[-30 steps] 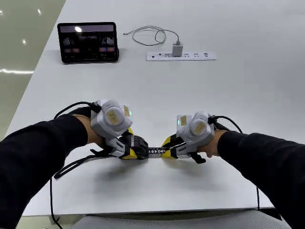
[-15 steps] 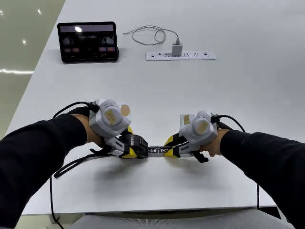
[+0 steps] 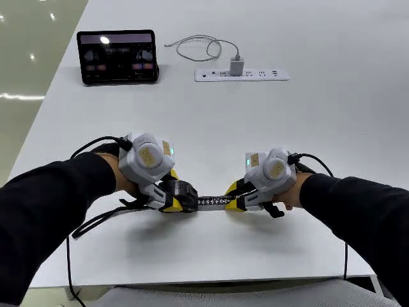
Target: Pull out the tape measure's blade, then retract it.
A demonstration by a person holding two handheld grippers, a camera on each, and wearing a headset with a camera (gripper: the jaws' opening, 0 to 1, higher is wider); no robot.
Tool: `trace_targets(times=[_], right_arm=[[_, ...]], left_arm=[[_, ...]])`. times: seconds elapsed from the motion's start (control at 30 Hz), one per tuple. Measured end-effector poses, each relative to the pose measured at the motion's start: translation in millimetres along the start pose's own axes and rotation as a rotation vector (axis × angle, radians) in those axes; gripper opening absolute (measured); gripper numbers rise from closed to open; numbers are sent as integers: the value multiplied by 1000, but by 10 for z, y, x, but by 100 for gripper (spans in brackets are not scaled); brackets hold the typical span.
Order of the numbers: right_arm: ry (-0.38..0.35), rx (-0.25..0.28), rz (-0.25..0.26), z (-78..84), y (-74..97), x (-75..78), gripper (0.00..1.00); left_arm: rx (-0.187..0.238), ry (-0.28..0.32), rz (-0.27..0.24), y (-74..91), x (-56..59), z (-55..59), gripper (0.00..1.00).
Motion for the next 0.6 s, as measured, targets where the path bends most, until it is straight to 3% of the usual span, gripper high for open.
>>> trace_targets(times=[0.6], right_arm=[[-2,-12,6,66,76,2,11]], left_arm=[[0,7,-4,-9,-14,14,32]])
Point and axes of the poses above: the centre of the closed fingertips' face, and the gripper's own axes: y roughly backward along the fingers, x roughly to its right, z roughly out of its underside, the point moved 7 cm from there along y, roughly backward along the fingers, and after that the axes turned 3 degrees about -z, right-handed, at the moved point
